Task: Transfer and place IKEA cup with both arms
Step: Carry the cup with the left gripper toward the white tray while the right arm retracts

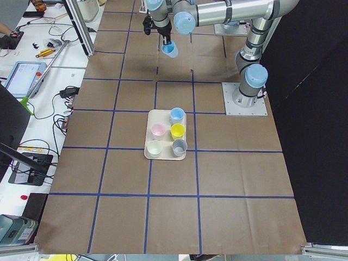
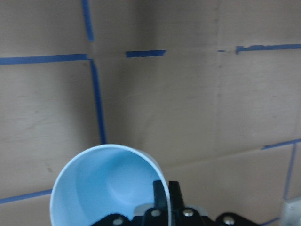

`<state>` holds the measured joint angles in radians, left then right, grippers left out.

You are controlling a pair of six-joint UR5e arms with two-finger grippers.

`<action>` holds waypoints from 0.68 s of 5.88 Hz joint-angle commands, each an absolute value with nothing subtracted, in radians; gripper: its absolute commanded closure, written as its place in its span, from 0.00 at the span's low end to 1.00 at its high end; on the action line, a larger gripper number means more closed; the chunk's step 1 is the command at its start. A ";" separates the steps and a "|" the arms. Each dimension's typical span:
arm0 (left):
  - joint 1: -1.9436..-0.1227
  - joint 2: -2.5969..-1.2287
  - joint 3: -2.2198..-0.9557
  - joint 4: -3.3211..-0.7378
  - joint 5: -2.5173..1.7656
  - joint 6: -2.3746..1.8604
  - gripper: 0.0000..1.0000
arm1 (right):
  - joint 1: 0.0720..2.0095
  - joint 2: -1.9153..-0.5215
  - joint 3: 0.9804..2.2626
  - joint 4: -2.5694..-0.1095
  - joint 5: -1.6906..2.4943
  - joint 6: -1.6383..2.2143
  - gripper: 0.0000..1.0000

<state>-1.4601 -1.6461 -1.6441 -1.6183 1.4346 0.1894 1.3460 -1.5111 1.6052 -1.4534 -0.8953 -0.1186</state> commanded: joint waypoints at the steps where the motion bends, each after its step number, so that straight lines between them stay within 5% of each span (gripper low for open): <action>1: -1.407 -1.719 -1.651 -1.482 1.709 0.198 0.96 | 1.536 -1.513 1.605 -1.671 -1.280 0.099 0.00; 4: -1.246 -1.819 -1.667 -1.247 1.713 0.593 1.00 | 1.580 -1.513 1.600 -1.749 -1.519 0.106 0.00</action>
